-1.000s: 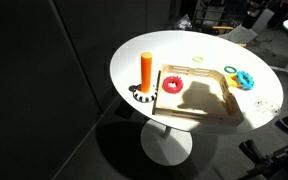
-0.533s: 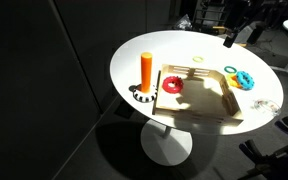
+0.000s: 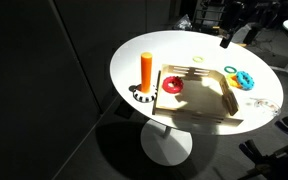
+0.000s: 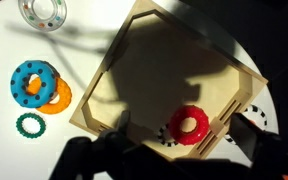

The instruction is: Take the orange ring off of the tray

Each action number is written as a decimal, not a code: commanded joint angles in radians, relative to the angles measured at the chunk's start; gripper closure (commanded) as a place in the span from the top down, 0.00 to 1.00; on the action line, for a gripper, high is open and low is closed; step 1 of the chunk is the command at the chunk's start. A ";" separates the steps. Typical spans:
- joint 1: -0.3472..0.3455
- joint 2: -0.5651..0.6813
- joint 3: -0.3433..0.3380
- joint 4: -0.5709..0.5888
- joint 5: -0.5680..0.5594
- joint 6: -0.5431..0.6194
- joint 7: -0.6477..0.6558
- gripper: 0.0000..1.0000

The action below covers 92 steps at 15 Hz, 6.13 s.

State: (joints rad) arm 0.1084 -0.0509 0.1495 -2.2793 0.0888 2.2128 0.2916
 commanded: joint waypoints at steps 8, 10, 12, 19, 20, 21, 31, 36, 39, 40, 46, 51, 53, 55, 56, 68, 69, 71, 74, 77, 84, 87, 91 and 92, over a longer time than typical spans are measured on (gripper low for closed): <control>0.002 0.112 -0.016 0.075 -0.036 0.002 0.044 1.00; 0.007 0.165 -0.021 0.110 -0.051 0.001 0.055 1.00; 0.015 0.219 -0.027 0.146 -0.082 0.007 0.074 1.00; 0.087 0.405 -0.070 0.264 -0.229 0.070 0.180 1.00; 0.099 0.429 -0.077 0.278 -0.237 0.082 0.193 1.00; 0.111 0.450 -0.086 0.289 -0.245 0.098 0.206 1.00; 0.188 0.628 -0.167 0.395 -0.248 0.205 0.242 1.00; 0.205 0.701 -0.182 0.451 -0.234 0.215 0.237 1.00; 0.216 0.732 -0.185 0.485 -0.232 0.213 0.235 1.00; 0.221 0.741 -0.187 0.496 -0.234 0.213 0.236 1.00; 0.237 0.780 -0.196 0.539 -0.232 0.206 0.233 0.73; 0.241 0.783 -0.199 0.551 -0.229 0.202 0.229 0.32; 0.240 0.762 -0.199 0.551 -0.228 0.198 0.226 0.16; 0.236 0.733 -0.199 0.548 -0.226 0.197 0.223 0.09; 0.233 0.715 -0.201 0.543 -0.225 0.199 0.222 0.10; 0.198 0.538 -0.328 0.397 -0.303 0.184 0.312 0.10; 0.189 0.531 -0.340 0.376 -0.314 0.182 0.326 0.10; 0.172 0.517 -0.359 0.339 -0.335 0.178 0.352 0.10; 0.146 0.503 -0.379 0.294 -0.359 0.170 0.390 0.10; 0.123 0.493 -0.386 0.263 -0.373 0.156 0.418 0.10; 0.093 0.483 -0.372 0.233 -0.369 0.111 0.439 0.80; 0.084 0.474 -0.355 0.230 -0.352 0.100 0.422 1.00; 0.040 0.449 -0.291 0.227 -0.268 0.076 0.341 1.00; 0.027 0.437 -0.271 0.225 -0.236 0.065 0.309 1.00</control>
State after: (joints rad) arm 0.1846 0.4485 -0.1802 -2.0246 -0.2169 2.3122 0.6808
